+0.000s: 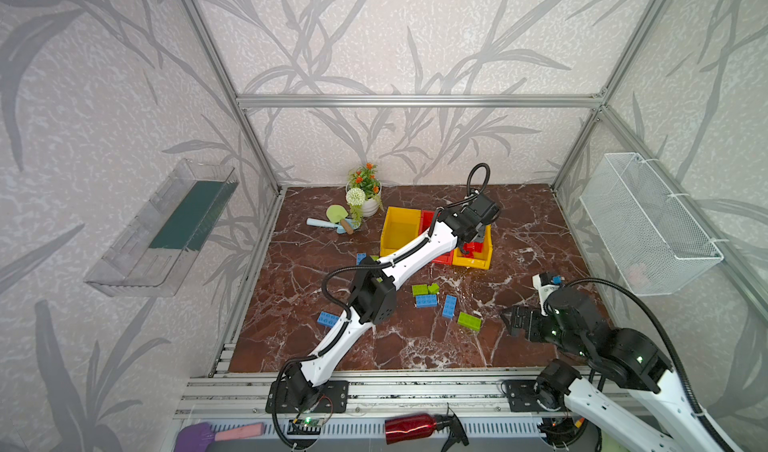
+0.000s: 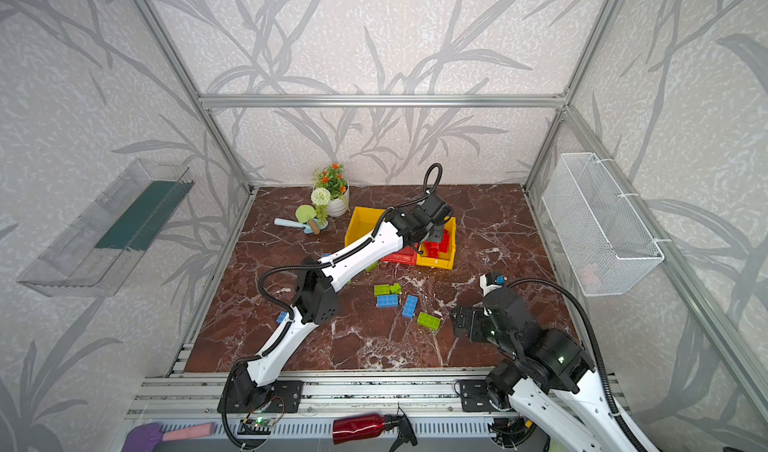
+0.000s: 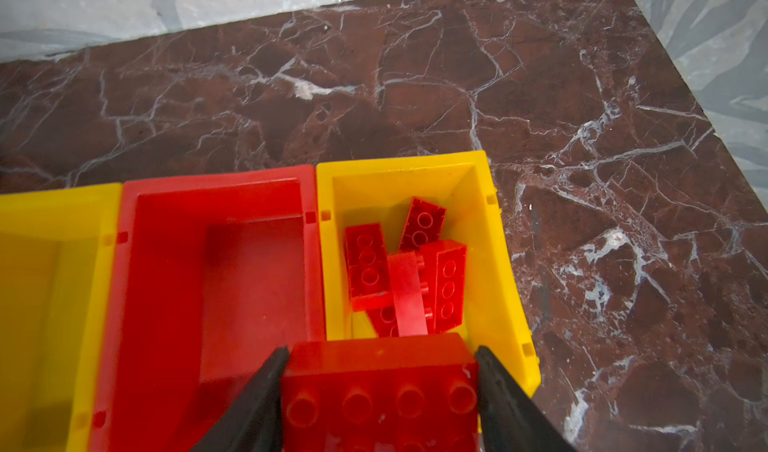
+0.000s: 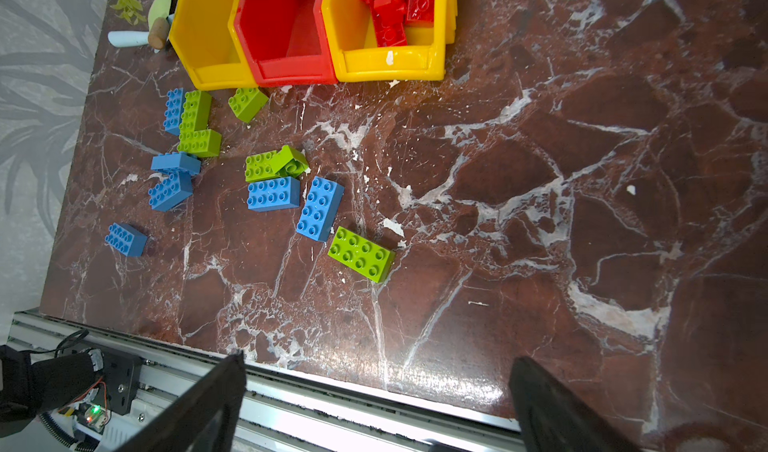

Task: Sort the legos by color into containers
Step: 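Carry the red brick with the left gripper over the yellow bin and release, then move the left gripper back to a green brick beside the bins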

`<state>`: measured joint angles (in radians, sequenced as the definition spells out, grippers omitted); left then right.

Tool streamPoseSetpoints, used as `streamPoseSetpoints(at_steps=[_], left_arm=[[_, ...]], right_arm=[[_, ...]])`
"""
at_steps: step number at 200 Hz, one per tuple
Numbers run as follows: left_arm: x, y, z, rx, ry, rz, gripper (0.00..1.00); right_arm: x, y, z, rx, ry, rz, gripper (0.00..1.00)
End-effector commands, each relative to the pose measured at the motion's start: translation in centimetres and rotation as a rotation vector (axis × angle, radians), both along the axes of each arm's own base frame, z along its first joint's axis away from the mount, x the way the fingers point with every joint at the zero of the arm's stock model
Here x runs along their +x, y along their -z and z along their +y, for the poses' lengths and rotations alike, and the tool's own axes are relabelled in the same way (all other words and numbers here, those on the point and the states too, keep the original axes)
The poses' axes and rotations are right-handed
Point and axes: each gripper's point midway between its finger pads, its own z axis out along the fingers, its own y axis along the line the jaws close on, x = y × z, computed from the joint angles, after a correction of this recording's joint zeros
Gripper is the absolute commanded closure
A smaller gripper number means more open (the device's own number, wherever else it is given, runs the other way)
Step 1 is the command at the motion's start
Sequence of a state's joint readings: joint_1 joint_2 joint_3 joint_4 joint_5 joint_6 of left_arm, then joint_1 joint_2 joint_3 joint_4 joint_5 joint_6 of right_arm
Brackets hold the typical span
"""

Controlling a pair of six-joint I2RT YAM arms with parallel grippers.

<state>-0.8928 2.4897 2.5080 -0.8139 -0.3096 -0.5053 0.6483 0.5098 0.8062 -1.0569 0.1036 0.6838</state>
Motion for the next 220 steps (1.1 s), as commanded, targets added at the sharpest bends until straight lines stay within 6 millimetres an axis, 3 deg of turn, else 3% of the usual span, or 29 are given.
streamPoseSetpoints(at_steps=[1,42,67,79,93,112,160,197,214,220], left_arm=[[1.4,0.3,-1.7,0.002,0.057,-0.075,0.64],[3.1,1.0,-3.4,-0.051,0.068,-0.111,0.62],[4.0,1.8,-3.2,-0.069,0.053,-0.106,0.59],[4.4,2.1,-3.1,-0.08,0.049,-0.099,0.5],[4.8,2.2,-2.8,-0.09,0.038,-0.092,0.27],[4.8,1.5,-2.7,-0.104,0.041,-0.092,0.12],[2.5,-3.7,-3.8,-0.208,0.11,-0.081,0.11],[-0.2,-6.2,-0.1,-0.159,0.023,-0.059,0.12],[-2.4,-5.0,2.6,-0.149,-0.013,-0.028,0.12],[-3.2,-5.4,3.8,-0.168,-0.028,-0.035,0.12]], right_arm=[[0.1,-0.8,-1.1,-0.035,0.042,-0.014,0.01],[0.0,-1.1,-1.9,-0.067,0.071,-0.007,0.01],[0.0,-1.2,-2.1,-0.076,0.082,-0.002,0.01],[0.0,-1.3,-2.1,-0.079,0.084,0.002,0.01],[0.0,-1.5,-2.2,-0.076,0.087,0.002,0.01],[0.0,-1.8,-2.2,-0.077,0.088,0.0,0.01],[0.1,-2.3,-2.1,-0.077,0.079,-0.011,0.01],[-0.2,-1.6,-1.9,-0.07,0.068,0.009,0.01],[-0.6,-1.2,-1.9,-0.049,0.066,0.013,0.01],[-0.7,-1.1,-1.9,-0.045,0.065,0.015,0.01]])
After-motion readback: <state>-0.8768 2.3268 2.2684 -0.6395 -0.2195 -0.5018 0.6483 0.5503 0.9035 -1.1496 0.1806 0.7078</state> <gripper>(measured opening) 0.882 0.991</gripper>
